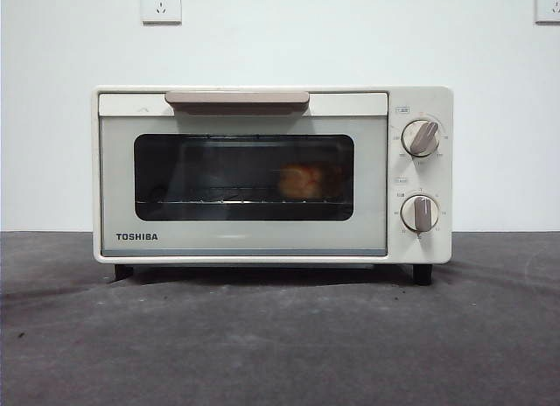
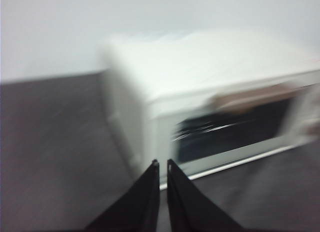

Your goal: The left arm flap open the oven, the right arm pick bread and place it into oven, the left arm flap close the oven

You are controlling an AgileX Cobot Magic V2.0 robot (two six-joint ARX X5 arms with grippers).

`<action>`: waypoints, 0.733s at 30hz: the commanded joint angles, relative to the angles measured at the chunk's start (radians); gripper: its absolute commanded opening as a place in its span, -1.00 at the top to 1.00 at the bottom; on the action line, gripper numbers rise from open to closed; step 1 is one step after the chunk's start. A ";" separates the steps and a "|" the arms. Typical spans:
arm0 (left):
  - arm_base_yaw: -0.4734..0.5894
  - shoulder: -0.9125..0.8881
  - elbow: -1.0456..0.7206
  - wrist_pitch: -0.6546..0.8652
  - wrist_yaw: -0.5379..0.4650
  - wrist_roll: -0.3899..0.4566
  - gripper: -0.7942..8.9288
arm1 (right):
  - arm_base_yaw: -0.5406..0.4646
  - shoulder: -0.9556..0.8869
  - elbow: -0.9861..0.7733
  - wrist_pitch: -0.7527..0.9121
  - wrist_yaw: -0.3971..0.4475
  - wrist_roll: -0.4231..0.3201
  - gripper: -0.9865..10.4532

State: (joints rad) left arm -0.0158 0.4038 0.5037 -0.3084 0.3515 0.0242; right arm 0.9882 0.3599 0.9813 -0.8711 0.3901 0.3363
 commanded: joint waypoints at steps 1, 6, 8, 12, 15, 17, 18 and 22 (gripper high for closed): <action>0.005 -0.077 -0.129 0.102 -0.105 -0.064 0.77 | 0.011 0.003 0.015 0.011 0.004 -0.007 0.81; 0.005 -0.257 -0.322 0.209 -0.215 -0.105 0.77 | 0.011 0.003 0.015 0.011 0.004 -0.007 0.81; 0.005 -0.309 -0.364 0.209 -0.250 -0.109 0.77 | 0.011 0.003 0.015 0.011 0.004 -0.007 0.81; 0.005 -0.370 -0.410 0.197 -0.335 -0.119 0.77 | 0.011 0.003 0.015 0.011 0.003 -0.007 0.81; 0.004 -0.401 -0.448 0.208 -0.356 -0.119 0.77 | 0.011 0.003 0.015 0.011 0.004 -0.007 0.81; 0.004 -0.401 -0.468 0.222 -0.356 -0.118 0.77 | 0.011 0.003 0.015 0.010 0.004 -0.007 0.81; 0.003 -0.401 -0.476 0.224 -0.356 -0.119 0.77 | 0.011 0.003 0.015 0.011 0.004 -0.007 0.81; 0.000 -0.401 -0.492 0.195 -0.356 -0.120 0.77 | 0.011 0.003 0.015 0.011 0.004 -0.007 0.81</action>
State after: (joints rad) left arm -0.0151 0.0040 0.0326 -0.1154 -0.0017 -0.0929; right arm 0.9882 0.3603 0.9813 -0.8707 0.3908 0.3363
